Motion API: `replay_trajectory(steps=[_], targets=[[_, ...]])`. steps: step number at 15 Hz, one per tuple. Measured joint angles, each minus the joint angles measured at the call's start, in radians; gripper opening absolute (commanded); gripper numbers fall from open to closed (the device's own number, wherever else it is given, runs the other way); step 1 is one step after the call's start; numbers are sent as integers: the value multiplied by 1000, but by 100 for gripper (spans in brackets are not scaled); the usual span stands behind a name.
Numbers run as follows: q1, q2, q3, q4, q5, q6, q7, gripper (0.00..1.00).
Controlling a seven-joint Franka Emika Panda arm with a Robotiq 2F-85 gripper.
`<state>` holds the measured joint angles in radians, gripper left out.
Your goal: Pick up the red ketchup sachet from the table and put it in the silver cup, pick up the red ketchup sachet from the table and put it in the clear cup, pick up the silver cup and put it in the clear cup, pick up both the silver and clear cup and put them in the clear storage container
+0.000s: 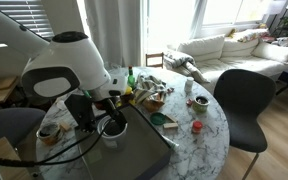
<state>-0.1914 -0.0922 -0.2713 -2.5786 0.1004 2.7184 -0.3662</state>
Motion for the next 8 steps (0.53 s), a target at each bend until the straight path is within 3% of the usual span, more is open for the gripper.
replay_trajectory(steps=[3, 4, 5, 8], targets=[[-37, 2, -6, 2, -85, 7, 61, 92], [-52, 7, -10, 2, -112, 9, 78, 85], [-63, 12, -14, 2, -126, 10, 83, 66], [-72, 34, -19, 2, -128, 10, 84, 53]])
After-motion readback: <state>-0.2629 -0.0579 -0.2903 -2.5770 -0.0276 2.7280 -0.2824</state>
